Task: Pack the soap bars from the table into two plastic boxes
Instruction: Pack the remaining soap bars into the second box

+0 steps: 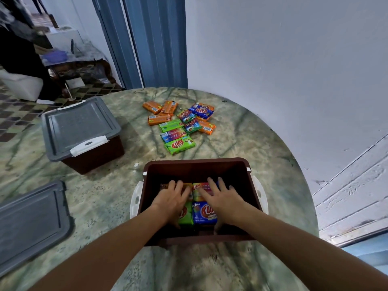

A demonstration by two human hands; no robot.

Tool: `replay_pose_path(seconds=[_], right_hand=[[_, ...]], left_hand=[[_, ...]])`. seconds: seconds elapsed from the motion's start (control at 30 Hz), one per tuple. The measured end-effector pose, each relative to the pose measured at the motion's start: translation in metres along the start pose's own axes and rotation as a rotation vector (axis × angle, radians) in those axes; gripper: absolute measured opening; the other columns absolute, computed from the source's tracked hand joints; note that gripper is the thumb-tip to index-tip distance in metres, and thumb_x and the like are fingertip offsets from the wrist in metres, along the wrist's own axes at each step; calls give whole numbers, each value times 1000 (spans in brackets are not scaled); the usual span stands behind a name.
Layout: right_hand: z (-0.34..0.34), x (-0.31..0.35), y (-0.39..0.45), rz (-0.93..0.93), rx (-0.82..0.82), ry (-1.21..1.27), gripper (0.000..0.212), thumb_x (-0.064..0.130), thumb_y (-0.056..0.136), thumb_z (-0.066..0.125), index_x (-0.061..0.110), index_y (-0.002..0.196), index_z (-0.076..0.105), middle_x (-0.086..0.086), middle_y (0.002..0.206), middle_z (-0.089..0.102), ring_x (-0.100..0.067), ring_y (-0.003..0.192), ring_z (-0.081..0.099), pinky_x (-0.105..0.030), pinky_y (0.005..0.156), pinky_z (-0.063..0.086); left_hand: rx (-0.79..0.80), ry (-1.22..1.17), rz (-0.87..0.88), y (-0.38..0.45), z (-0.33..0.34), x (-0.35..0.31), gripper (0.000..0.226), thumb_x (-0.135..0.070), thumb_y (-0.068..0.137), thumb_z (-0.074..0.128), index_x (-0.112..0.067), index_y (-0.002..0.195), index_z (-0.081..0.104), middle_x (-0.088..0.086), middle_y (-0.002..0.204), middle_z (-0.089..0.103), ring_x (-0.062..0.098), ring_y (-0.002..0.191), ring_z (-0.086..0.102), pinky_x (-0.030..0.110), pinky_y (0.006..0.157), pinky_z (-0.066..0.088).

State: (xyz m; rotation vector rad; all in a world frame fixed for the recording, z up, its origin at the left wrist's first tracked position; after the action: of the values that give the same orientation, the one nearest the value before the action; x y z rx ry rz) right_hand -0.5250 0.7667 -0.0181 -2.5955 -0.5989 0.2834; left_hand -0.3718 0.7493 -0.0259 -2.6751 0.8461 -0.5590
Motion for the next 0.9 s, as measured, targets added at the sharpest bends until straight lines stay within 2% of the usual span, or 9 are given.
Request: replay_pose_path(seconds=[0.1, 0.17, 0.23, 0.6, 0.9], right_hand=[[2, 13, 19, -7, -19, -127, 126, 65, 66, 72, 12, 152, -4, -25, 154, 9, -51, 135, 20, -63, 98, 38], [-1, 18, 27, -19, -62, -169, 126, 69, 61, 72, 7, 149, 6, -24, 144, 23, -48, 124, 33, -57, 87, 48], [-2, 18, 30, -43, -72, -193, 127, 72, 57, 73, 5, 147, 12, -23, 138, 29, -46, 118, 38, -52, 82, 52], [-2, 15, 27, -30, -55, -190, 127, 74, 58, 70, 8, 148, 10, -20, 142, 26, -44, 121, 36, -50, 83, 53], [-1, 16, 26, 1, -55, -182, 127, 73, 59, 71, 11, 150, 7, -19, 144, 24, -43, 124, 33, -51, 87, 51]], left_hand=[[-12, 7, 25, 2, 0, -1, 120, -64, 64, 74, -7, 148, 10, 22, 144, 24, 39, 127, 30, 45, 99, 43], [-23, 1, 36, 3, 2, 0, 120, -64, 63, 74, -6, 147, 12, 22, 142, 27, 38, 126, 32, 45, 98, 44], [-28, -20, 42, 3, 2, 0, 119, -62, 63, 75, -6, 147, 13, 21, 141, 29, 39, 125, 33, 46, 96, 45], [-16, -52, 10, 4, 0, -1, 116, -58, 63, 78, -10, 148, 15, 21, 144, 26, 42, 132, 28, 47, 98, 43], [-32, -62, -19, 5, 4, -2, 120, -59, 59, 79, -11, 148, 13, 20, 143, 27, 40, 128, 31, 46, 94, 48]])
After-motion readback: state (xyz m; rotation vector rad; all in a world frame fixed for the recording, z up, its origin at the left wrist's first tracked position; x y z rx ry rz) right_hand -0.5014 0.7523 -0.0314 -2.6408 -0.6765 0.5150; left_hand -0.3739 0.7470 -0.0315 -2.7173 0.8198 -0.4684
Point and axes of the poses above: each hand's wrist, its own y-axis towards the middle knuckle, its own z-axis out of the palm, x = y × z, the point moved 3 cm from there along y, towards the middle knuckle
